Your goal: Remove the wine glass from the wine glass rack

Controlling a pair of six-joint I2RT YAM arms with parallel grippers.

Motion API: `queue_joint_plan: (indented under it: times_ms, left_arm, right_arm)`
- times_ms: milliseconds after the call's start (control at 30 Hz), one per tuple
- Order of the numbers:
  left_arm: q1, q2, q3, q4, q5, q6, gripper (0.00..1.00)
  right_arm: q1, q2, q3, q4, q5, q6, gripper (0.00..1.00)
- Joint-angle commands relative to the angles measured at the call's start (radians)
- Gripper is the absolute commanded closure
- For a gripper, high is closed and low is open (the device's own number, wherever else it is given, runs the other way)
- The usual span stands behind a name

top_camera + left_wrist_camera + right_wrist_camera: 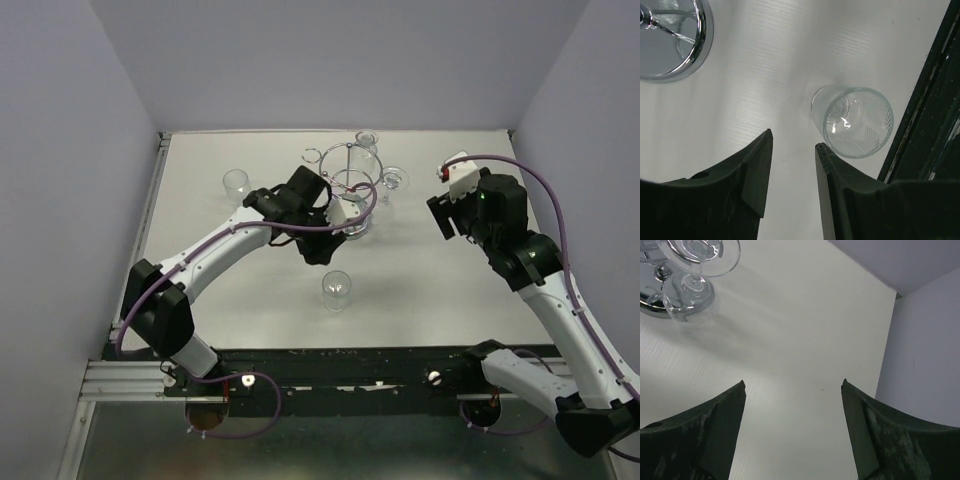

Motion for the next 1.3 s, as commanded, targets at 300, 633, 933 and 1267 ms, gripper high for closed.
queue_joint_plan:
  times_ms: [300,633,933,1267]
  left_arm:
    - [-0.061,0.078,0.003,0.042,0.026,0.003,0.48]
    - [-0.102,0.097,-0.038,0.073,-0.012,0.027,0.59]
    - [-0.107,0.093,-0.058,0.068,-0.032,0.072,0.79]
    - [-0.093,0.089,-0.075,0.045,-0.020,0.148,0.87]
  right_arm:
    - [-0.017,0.024,-0.014,0.042,-0.020,0.043,0.15]
    - [-0.023,0.029,-0.037,0.043,-0.036,0.066,0.15]
    - [-0.023,0.041,-0.045,0.051,-0.048,0.076,0.15]
    - [-0.025,0.046,-0.040,0.053,-0.043,0.067,0.15]
